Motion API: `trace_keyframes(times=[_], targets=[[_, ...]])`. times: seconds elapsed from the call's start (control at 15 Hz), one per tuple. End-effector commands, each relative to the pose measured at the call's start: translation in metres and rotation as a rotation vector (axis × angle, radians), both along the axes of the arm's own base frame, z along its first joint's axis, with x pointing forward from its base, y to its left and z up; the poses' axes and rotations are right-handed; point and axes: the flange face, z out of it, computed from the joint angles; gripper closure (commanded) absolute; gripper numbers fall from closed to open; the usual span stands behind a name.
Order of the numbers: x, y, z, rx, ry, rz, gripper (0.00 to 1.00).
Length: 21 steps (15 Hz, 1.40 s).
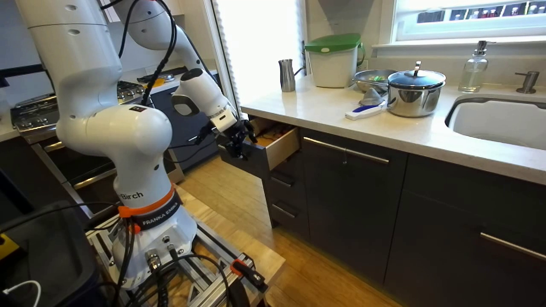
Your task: Open the first top drawer
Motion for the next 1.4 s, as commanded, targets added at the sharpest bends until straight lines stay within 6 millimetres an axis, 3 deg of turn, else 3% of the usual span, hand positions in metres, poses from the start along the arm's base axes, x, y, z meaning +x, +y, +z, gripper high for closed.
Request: trace_keyframes(times=[0.0, 0.33, 0.73, 0.87, 0.93, 1.13, 1.33], targets=[[0.0, 0.0, 0.0, 0.0, 0.0, 0.0, 0.0], [0.0, 0.0, 0.0, -0.001, 0.001, 0.0, 0.0], [-0.041, -0.04, 0.009, -0.244, 0.127, -0.069, 0.0], [-0.053, -0.047, 0.039, -0.343, 0.12, -0.066, 0.0], [-0.05, -0.048, 0.069, -0.435, 0.051, -0.07, 0.0], [-0.052, -0.05, 0.124, -0.572, -0.02, -0.121, 0.0], [-0.048, -0.053, 0.154, -0.503, -0.043, -0.035, 0.0]])
